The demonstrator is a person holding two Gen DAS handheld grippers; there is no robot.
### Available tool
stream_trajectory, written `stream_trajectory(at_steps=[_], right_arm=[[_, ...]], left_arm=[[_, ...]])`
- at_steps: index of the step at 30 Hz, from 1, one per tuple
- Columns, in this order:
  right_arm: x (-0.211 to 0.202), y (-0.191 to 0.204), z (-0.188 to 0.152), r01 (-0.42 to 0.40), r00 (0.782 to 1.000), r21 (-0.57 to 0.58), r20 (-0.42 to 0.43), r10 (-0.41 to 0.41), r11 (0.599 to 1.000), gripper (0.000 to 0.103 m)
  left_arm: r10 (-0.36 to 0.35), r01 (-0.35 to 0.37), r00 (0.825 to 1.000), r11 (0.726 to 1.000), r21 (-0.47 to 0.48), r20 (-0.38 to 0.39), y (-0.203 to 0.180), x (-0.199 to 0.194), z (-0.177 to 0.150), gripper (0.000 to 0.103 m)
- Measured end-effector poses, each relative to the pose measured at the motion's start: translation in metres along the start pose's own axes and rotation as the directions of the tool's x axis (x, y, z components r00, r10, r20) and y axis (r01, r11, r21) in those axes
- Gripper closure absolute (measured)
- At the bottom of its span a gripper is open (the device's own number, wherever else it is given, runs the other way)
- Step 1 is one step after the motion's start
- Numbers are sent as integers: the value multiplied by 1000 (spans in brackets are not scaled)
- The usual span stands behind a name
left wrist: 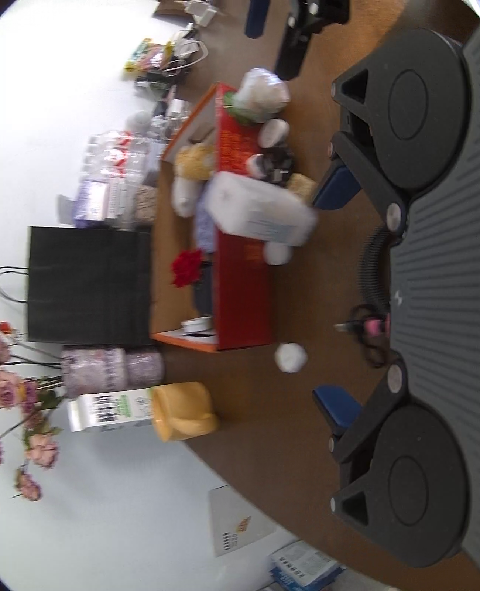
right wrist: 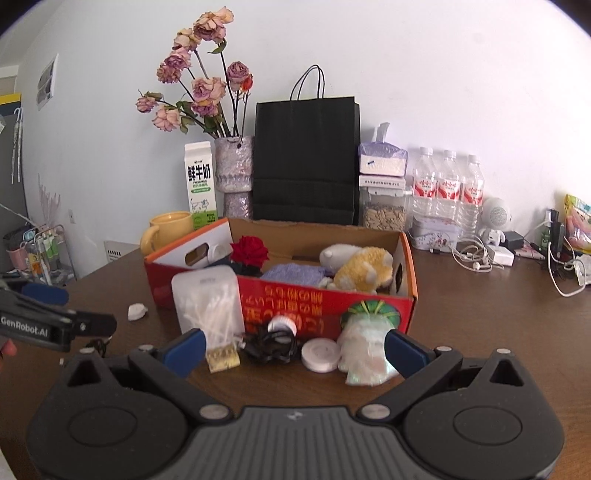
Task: Organize objects
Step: 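Withdraw both grippers from the box toward the black braided cable, then grasp the coiled black braided cable with the left gripper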
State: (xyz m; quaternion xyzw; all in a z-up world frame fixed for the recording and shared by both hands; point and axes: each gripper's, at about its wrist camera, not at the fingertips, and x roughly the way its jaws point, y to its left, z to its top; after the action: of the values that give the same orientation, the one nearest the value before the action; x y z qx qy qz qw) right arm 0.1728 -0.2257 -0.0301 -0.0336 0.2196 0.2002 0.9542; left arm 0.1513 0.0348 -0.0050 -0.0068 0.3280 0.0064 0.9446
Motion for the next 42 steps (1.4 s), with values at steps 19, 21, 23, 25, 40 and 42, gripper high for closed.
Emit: stream_trajectory(at_steps=[19, 21, 23, 25, 40, 42], right_arm=[[-12, -4, -30, -26, 998, 39, -51, 28, 999, 0], [-11, -5, -30, -29, 998, 42, -52, 31, 999, 0], [-10, -5, -31, -30, 998, 43, -55, 33, 999, 0], [-8, -6, -32, -30, 998, 46, -59, 33, 998, 0], [-5, -9, -36, -23, 997, 56, -73, 27, 998, 0], [-4, -10, -36, -19, 997, 55, -74, 23, 998, 0]], left_arm=[[-42, 58, 963, 997, 52, -266, -10, 28, -23, 0], [-37, 53, 967, 997, 56, -254, -10, 28, -24, 0], [-35, 50, 968, 997, 53, -250, -10, 29, -24, 0], [-33, 47, 970, 997, 53, -243, -10, 29, -25, 0], [-2, 4, 988, 1000, 9, -152, -15, 17, -26, 13], [-5, 5, 993, 1000, -3, -119, -14, 12, -23, 13]])
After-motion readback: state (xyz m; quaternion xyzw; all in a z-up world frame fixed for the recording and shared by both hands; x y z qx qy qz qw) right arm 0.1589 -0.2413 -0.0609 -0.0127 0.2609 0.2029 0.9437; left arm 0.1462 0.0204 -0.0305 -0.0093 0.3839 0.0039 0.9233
